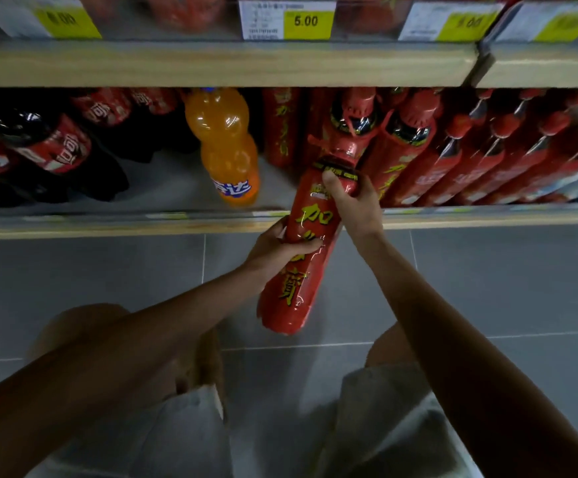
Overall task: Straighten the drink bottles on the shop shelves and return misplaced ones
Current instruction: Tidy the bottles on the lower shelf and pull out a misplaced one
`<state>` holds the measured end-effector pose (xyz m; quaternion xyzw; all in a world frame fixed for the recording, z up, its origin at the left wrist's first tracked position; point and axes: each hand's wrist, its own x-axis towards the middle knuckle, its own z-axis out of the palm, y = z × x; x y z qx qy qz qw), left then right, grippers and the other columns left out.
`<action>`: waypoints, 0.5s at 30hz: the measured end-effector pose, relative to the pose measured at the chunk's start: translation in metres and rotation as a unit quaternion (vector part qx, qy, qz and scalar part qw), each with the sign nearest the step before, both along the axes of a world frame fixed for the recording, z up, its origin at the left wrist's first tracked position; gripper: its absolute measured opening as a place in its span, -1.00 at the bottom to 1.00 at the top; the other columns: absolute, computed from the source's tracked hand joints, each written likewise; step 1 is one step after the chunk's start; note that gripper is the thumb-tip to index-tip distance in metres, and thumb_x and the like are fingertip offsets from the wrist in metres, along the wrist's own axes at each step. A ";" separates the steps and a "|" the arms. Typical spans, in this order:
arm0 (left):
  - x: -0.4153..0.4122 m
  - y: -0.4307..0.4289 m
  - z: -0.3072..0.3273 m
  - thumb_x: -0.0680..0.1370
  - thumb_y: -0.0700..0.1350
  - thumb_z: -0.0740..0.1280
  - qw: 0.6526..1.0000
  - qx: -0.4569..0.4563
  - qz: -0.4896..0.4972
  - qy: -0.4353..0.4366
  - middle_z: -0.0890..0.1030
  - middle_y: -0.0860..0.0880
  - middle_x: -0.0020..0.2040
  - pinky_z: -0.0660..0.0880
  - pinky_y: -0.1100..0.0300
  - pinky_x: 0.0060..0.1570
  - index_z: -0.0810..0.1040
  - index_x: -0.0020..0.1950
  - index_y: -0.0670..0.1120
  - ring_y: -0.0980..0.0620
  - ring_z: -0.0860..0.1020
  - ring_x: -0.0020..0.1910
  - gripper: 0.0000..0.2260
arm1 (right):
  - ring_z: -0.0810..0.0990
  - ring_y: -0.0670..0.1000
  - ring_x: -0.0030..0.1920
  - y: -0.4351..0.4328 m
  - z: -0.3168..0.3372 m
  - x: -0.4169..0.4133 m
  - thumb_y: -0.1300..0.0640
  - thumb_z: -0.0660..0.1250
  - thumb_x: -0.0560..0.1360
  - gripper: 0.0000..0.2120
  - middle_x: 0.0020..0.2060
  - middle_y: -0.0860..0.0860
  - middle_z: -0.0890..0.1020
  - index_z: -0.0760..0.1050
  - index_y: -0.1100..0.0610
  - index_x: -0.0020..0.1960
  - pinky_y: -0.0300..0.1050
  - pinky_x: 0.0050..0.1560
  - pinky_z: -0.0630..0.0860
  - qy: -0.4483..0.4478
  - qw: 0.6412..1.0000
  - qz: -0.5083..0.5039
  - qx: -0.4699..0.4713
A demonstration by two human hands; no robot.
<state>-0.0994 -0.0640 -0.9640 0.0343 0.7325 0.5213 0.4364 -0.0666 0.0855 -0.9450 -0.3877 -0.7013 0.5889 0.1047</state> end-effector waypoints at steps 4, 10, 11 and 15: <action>-0.003 0.002 -0.003 0.32 0.05 0.54 0.999 0.025 0.018 0.029 0.63 0.16 -0.03 0.45 0.25 -0.16 0.45 0.22 0.11 0.14 0.60 -0.05 -0.48 | 0.61 -0.07 0.07 0.001 0.002 -0.007 -0.12 0.42 0.41 -0.47 0.07 0.00 0.63 0.44 0.13 0.27 -0.04 0.16 0.55 0.069 0.997 0.035 -0.017; -0.010 0.009 0.003 0.36 -0.08 0.53 0.993 0.068 0.036 0.087 0.59 0.10 0.07 0.46 0.25 -0.07 0.37 0.31 0.01 0.14 0.57 0.00 -0.42 | 0.62 -0.15 0.03 0.000 0.020 -0.007 0.06 0.40 0.48 -0.60 0.06 0.01 0.64 0.45 0.19 0.25 -0.32 -0.04 0.54 0.138 0.984 0.105 -0.027; -0.013 0.010 0.004 0.37 -0.08 0.52 0.992 0.076 0.044 0.089 0.59 0.12 0.04 0.45 0.29 -0.13 0.38 0.30 0.01 0.18 0.56 -0.04 -0.44 | 0.62 -0.13 0.03 0.000 0.021 -0.007 0.06 0.40 0.48 -0.60 0.06 0.01 0.64 0.45 0.19 0.25 -0.31 -0.04 0.54 0.135 0.983 0.116 -0.035; -0.027 0.017 0.010 0.41 -0.10 0.49 0.987 0.107 0.089 0.076 0.61 0.10 -0.05 0.45 0.42 -0.36 0.45 0.24 0.01 0.28 0.59 -0.23 -0.56 | 0.59 -0.04 0.09 0.000 0.017 -0.012 0.08 0.42 0.46 -0.50 0.12 0.03 0.59 0.35 0.18 0.33 -0.22 0.03 0.54 0.091 0.984 0.145 -0.047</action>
